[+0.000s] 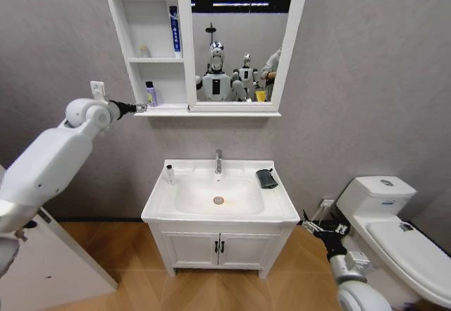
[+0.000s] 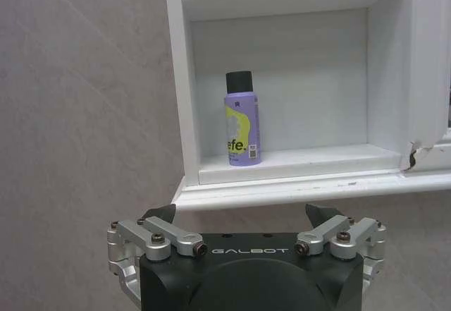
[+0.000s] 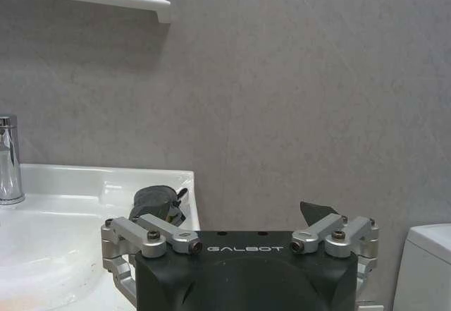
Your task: Move facial cleanser and shampoo from washbasin to cabinet, then wipe washbasin with towel.
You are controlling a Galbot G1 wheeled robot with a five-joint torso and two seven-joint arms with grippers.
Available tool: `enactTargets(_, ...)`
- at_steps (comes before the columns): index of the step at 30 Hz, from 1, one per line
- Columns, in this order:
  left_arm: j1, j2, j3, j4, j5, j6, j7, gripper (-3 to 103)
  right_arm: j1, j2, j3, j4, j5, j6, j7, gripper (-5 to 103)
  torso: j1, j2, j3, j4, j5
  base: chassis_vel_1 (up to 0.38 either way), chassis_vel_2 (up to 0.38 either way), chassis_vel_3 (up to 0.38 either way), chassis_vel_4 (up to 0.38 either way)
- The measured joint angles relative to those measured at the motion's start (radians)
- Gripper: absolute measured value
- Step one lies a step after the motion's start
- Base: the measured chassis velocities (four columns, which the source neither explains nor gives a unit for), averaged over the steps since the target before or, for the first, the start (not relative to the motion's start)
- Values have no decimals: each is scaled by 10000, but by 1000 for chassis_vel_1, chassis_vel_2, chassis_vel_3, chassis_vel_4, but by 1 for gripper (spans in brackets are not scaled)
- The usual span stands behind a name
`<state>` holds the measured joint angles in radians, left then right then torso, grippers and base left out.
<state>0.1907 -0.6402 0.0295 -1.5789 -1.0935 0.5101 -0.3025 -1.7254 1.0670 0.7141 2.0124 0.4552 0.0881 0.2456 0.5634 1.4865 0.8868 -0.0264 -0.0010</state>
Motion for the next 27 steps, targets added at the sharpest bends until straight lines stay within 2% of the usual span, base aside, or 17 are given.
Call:
enactTargets(2, 1319, 76, -639, -585, 268, -754, -212, 100, -7, -15, -7, -17, -4, -16, 6, 100, -1, 1, -1, 0, 16, 0, 0, 0, 0)
enactTargets(3, 1319, 76, -639, -585, 268, -754, -212, 100, -7, -15, -7, -17, -4, -16, 6, 100, -1, 1, -1, 0, 16, 0, 0, 0, 0)
enactTargets(6, 3199, -49, -1217, -1055, 825, -1807, -543, 100, -23, -8, -39, -71, -40, -20, 11, 100, 0, 0, 0, 2, 4, 0, 0, 0, 0)
enactTargets(7, 3199, -49, -1217, -1055, 825, -1807, -543, 100, -23, -8, -39, -71, -40, -20, 11, 100, 0, 0, 0, 2, 4, 0, 0, 0, 0)
enactTargets(9, 4145, -209, -1480, -1385, 961, -2235, -754, 100, -47, 69, -56, -96, -77, -20, 12, 100, 0, 0, -1, 0, 11, 0, 0, 0, 0)
enactTargets(13, 5036, -352, -1577, -1716, 1325, -2641, -790, 100, -90, 184, -58, -109, -119, -16, 13, 100, -1, 1, 0, -1, 11, 0, 0, 0, 0)
enactTargets(16, 6227, -712, -1565, -1869, 2138, -3151, -720, 100, -150, 369, -45, -178, -195, 30, 4, 100, -1, 1, 0, 2, 9, 0, 0, 0, 0)
enactTargets(23, 6607, -1197, -1169, -1237, 2813, -3392, -615, 100, -63, 543, -68, -265, -218, 50, -1, 100, -1, 1, 0, 0, 11, 0, 0, 0, 0)
enactTargets(27, 6477, -1717, -873, -449, 3153, -3393, -427, 100, -6, 611, -86, -305, -219, 64, -2, 100, 1, 0, 0, 0, 12, 0, 0, 0, 0)
